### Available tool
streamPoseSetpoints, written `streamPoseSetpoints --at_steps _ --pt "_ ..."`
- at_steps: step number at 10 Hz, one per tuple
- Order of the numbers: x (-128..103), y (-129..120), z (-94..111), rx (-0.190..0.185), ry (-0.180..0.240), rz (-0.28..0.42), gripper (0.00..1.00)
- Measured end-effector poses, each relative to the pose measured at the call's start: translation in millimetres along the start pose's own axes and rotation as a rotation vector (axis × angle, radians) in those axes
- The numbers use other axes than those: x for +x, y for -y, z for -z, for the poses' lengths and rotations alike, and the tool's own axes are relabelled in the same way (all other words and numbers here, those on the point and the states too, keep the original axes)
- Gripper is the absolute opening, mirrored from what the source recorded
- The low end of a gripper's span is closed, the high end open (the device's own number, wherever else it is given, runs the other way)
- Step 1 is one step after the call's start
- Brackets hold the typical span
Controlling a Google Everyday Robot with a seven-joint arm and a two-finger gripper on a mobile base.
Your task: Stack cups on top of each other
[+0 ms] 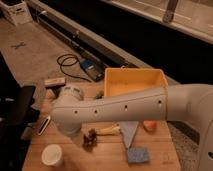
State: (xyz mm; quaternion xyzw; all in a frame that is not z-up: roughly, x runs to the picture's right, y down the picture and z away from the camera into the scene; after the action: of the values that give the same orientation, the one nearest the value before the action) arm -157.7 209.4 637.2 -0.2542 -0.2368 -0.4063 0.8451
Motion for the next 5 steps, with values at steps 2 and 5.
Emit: streamPoseSetpoints --at_steps 2,5 --pt "-2 0 -5 -0.001 0.016 -0.002 0.74" --pt "-24 -3 -37 -0.002 0.085 0.011 0.74"
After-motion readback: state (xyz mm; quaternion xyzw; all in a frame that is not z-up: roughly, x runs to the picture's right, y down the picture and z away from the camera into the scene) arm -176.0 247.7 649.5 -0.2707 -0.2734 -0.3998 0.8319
